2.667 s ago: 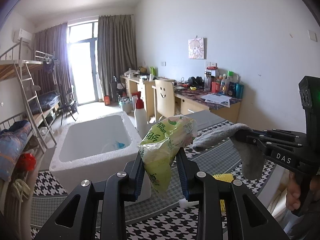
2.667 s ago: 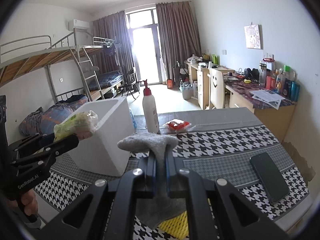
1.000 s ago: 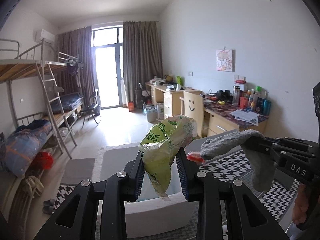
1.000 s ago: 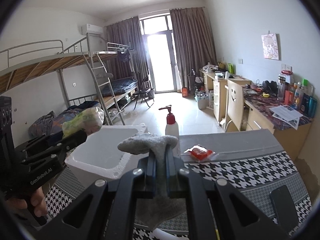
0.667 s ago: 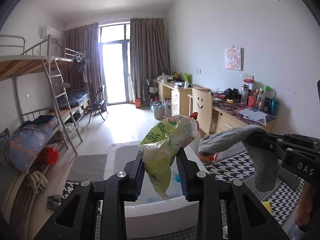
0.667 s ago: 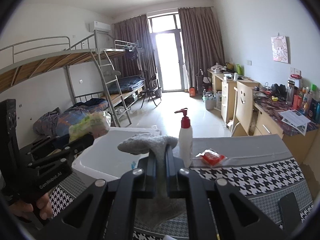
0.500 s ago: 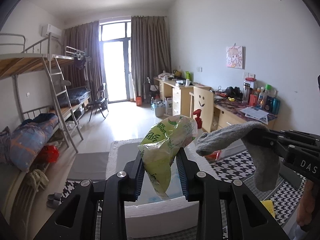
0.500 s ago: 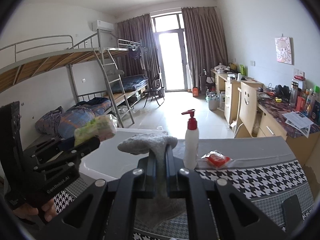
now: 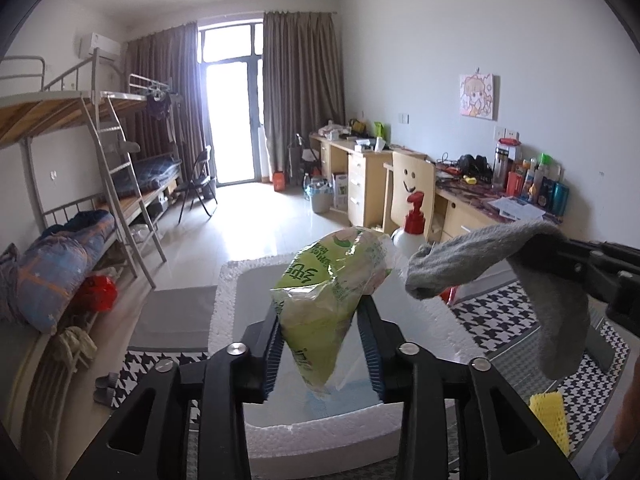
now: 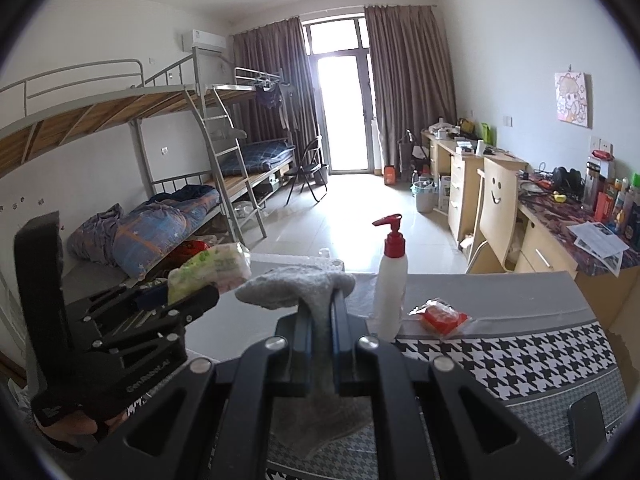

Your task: Organize soft objects

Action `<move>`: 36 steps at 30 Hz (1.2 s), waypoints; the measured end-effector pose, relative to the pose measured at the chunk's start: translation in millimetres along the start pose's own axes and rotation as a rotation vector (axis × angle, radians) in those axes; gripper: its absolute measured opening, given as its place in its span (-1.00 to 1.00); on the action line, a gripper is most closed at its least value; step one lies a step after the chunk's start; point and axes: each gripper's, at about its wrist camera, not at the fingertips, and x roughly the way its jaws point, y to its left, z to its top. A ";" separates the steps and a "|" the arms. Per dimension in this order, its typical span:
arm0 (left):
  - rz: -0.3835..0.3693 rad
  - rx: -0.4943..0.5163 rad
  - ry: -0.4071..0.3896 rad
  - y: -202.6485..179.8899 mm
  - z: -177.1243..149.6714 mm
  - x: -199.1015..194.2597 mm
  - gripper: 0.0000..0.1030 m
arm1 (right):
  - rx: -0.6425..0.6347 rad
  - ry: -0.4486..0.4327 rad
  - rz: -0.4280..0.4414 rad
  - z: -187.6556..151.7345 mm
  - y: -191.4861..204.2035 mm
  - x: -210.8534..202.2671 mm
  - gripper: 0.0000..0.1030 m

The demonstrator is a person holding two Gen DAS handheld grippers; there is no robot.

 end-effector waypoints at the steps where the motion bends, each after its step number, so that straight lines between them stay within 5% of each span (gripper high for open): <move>1: -0.002 0.002 0.002 0.9 -1.1 0.4 -0.18 | -0.001 0.001 -0.002 0.3 0.9 0.9 -0.81; 7: 0.012 -0.010 0.005 8.4 -6.1 0.4 0.53 | -0.001 0.001 -0.023 1.8 2.8 3.9 -0.81; 20: 0.081 -0.060 -0.058 29.6 -5.4 -23.2 0.94 | -0.026 0.004 -0.006 9.9 17.1 11.8 -0.81; 36: 0.137 -0.093 -0.080 48.9 -17.9 -42.9 0.96 | -0.049 0.042 0.058 14.4 35.9 36.3 -0.81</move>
